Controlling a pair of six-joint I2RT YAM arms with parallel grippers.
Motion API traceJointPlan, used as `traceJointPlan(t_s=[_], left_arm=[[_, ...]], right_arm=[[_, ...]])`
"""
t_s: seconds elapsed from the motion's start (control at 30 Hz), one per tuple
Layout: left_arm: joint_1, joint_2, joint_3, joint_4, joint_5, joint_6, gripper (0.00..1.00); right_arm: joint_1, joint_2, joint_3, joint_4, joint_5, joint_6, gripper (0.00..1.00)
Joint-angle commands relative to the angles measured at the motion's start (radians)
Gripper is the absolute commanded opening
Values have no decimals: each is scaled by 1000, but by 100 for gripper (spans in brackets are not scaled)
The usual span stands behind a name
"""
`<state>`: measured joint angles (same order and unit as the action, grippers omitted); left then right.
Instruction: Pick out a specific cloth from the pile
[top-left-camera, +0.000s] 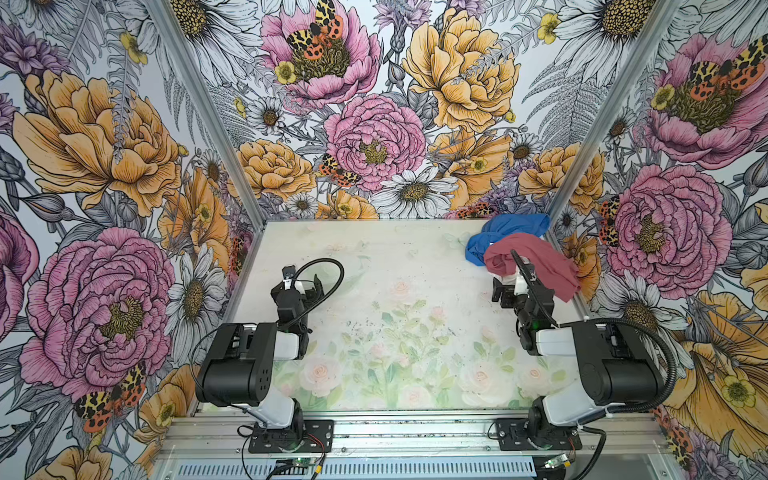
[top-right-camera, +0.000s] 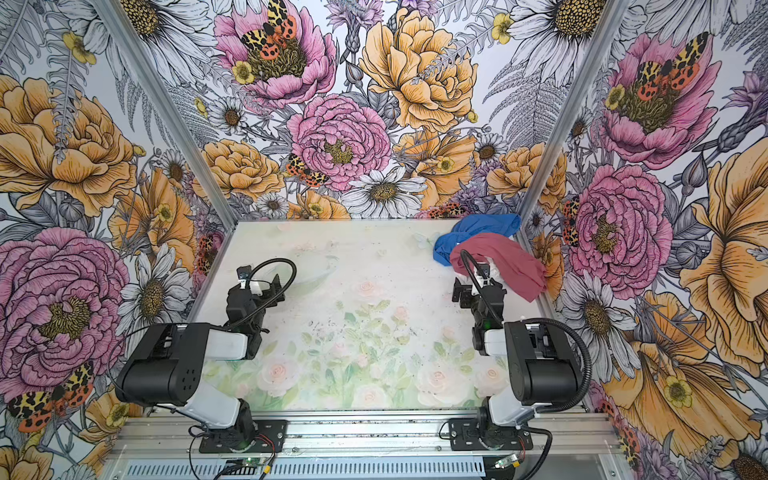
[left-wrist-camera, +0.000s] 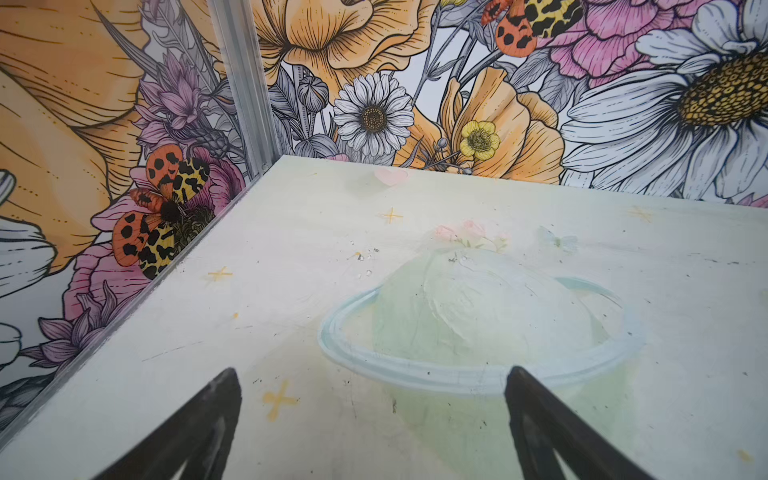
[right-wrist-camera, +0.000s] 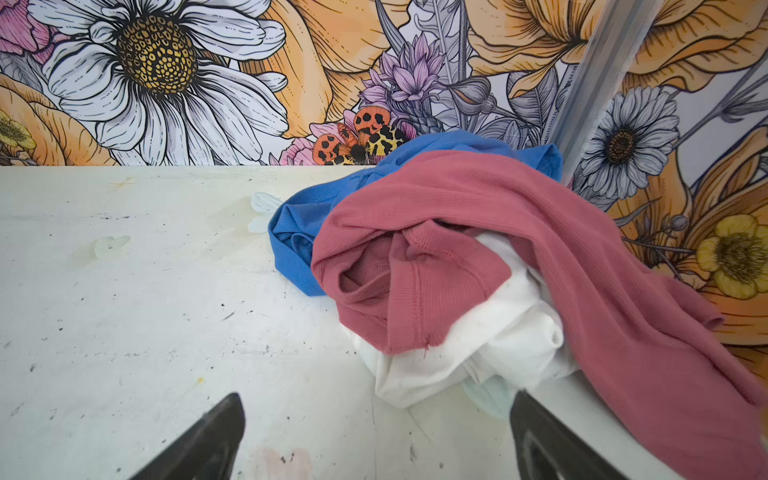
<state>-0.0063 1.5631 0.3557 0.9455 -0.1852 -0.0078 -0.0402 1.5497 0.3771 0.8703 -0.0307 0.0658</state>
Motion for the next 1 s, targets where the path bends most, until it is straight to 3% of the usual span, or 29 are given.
traceJointPlan(t_s=[0.0,0.97], left_arm=[[-3,-9,17,3,26,15,99],[29,-56,-6,14,117,5,99]], right_arm=[[-5,-11,16,5,11,12,99],[-6,-49,-16,41,14,13,97]])
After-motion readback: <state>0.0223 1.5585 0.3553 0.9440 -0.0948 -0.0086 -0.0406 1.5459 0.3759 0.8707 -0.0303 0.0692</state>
